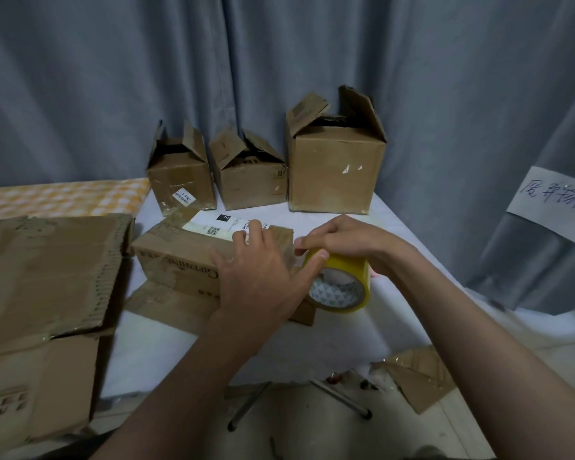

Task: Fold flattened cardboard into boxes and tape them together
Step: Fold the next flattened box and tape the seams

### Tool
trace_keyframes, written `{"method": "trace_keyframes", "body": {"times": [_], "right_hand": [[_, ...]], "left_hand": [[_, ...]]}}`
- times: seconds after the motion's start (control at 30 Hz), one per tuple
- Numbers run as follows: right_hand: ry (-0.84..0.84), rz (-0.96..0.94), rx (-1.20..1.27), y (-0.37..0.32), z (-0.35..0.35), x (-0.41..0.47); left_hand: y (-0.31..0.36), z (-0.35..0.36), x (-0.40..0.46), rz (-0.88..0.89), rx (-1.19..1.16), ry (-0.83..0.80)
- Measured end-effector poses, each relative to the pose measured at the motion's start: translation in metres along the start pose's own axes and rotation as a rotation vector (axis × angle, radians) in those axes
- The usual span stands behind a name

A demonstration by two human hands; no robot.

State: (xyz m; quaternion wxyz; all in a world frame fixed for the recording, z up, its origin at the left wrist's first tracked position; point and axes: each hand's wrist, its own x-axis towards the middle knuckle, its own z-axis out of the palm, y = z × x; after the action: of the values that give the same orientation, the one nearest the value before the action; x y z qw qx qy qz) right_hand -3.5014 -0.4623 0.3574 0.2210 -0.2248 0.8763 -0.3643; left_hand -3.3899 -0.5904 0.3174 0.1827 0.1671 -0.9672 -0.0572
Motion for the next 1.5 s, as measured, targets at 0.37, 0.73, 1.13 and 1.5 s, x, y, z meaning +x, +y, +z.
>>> {"method": "trace_keyframes", "body": {"times": [0.37, 0.73, 1.13, 1.5], "right_hand": [[-0.023, 0.073, 0.037, -0.007, 0.003, -0.008], [0.109, 0.094, 0.081, 0.011, -0.002, -0.015], [0.179, -0.093, 0.403, 0.03, -0.007, -0.056], [0.17, -0.315, 0.38, 0.024, 0.003, -0.068]], "left_hand": [[-0.013, -0.01, 0.017, 0.038, -0.026, 0.02], [-0.004, -0.014, 0.023, 0.003, 0.078, -0.067], [-0.02, -0.023, 0.02, 0.056, -0.319, -0.029], [0.001, -0.032, 0.01, 0.168, -0.796, 0.047]]}}
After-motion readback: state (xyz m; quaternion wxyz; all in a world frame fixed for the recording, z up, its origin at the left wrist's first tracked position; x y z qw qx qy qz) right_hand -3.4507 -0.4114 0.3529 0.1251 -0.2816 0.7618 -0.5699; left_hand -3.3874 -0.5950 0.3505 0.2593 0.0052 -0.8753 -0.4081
